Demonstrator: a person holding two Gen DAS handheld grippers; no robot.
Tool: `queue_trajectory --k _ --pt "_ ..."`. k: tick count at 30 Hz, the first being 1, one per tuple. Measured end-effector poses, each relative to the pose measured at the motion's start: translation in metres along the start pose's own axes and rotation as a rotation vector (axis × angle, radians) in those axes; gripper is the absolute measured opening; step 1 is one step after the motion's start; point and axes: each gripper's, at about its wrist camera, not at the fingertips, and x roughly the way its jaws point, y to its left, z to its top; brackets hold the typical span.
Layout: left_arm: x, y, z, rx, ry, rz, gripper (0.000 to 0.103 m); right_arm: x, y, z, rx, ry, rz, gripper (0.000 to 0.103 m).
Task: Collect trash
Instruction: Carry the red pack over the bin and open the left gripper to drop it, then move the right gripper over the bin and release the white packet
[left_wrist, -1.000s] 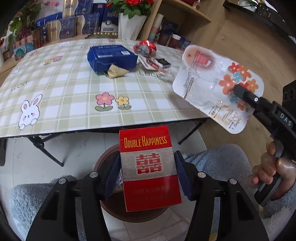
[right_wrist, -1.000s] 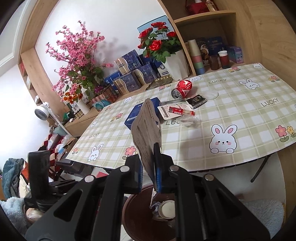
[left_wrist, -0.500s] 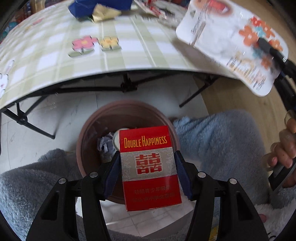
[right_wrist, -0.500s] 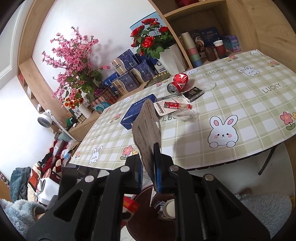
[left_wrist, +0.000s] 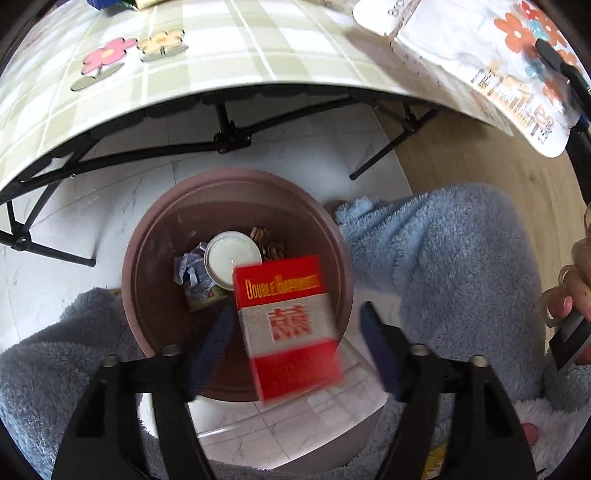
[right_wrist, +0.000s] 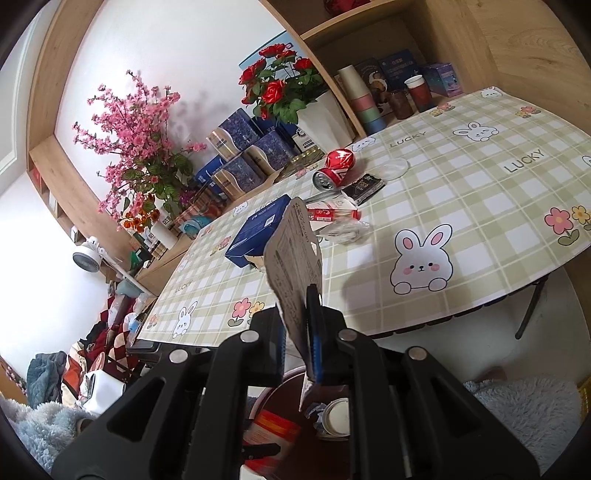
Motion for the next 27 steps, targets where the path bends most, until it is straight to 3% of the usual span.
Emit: queue_trajectory --k 4,8,12,17,27 --pt "-0.017 0.006 0.0 -0.036 -0.081 0.005 0.08 -0.002 0.006 -0.001 -0.013 0.002 0.004 0.014" --pt "-0.052 0.017 -0.003 -0.099 -0.235 0.036 0.089 -0.004 0.016 0.0 -0.04 0.007 0.004 0.014" --pt "-0.092 0.028 -0.011 -0.167 -0.405 0.109 0.093 -0.006 0.025 -0.001 -0.053 0.019 0.005 0.014" --pt "-0.13 0.041 -0.024 -0.245 -0.553 0.194 0.096 -0.005 0.033 -0.006 -0.049 0.056 0.016 0.014" --pt "-0.168 0.071 -0.051 -0.353 -0.706 0.306 0.096 0.017 0.052 -0.033 -0.019 0.214 0.111 0.014"
